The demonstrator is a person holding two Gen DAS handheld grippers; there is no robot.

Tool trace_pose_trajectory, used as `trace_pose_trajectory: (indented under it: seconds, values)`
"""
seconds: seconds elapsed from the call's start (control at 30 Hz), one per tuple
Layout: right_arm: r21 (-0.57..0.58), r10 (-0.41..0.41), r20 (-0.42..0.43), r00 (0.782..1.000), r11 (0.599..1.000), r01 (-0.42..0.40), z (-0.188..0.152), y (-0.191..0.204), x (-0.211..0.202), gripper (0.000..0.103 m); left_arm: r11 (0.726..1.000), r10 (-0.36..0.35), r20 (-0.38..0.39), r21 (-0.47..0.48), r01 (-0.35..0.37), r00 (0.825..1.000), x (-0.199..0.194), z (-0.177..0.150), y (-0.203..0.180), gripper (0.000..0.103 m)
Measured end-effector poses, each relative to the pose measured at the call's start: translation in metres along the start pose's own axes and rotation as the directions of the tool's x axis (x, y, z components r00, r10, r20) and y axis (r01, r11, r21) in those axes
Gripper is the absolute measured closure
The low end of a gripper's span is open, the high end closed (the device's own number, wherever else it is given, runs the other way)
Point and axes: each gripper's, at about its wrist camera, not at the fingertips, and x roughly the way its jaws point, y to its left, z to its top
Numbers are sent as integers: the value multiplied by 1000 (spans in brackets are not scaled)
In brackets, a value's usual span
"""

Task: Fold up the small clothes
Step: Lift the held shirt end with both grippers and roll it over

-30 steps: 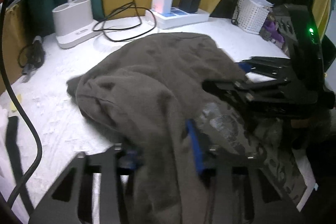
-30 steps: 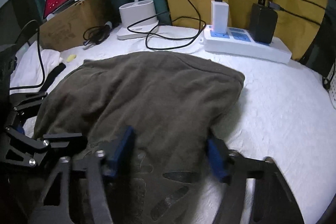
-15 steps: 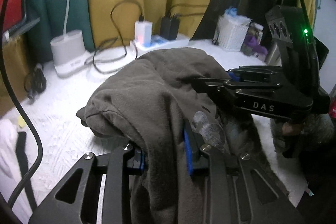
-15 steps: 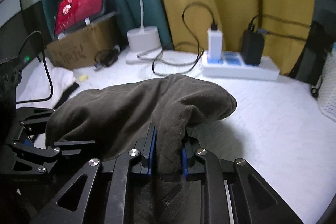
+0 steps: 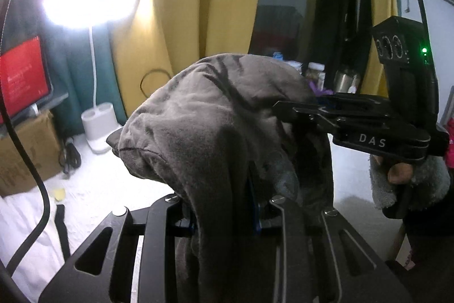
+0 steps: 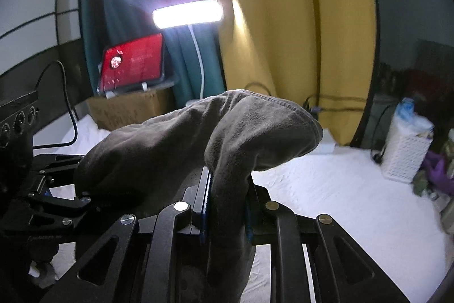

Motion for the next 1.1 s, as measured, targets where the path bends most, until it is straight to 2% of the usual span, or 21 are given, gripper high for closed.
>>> trace_pose_trajectory:
  seconds: [0.37,0.6,0.83,1.1]
  values:
    - [-64,-17,148,989,998,27,20,33,-75,84,998,19,120,56,-26,993,-61,15,-21,78]
    - [-114,21,212,977,994,3,32,66,-107,84,996,53,175,68,-66,983,-103,12,-16,78]
    - [-150,93,203,975,987,-63,29,102,-104,84,986,127,161,91,-143,979,-134,-7,-3,78]
    - [-167,173,135,976,975,-150,19,140,-75,84,983,178,107,26,-182,978,-143,-31,25,78]
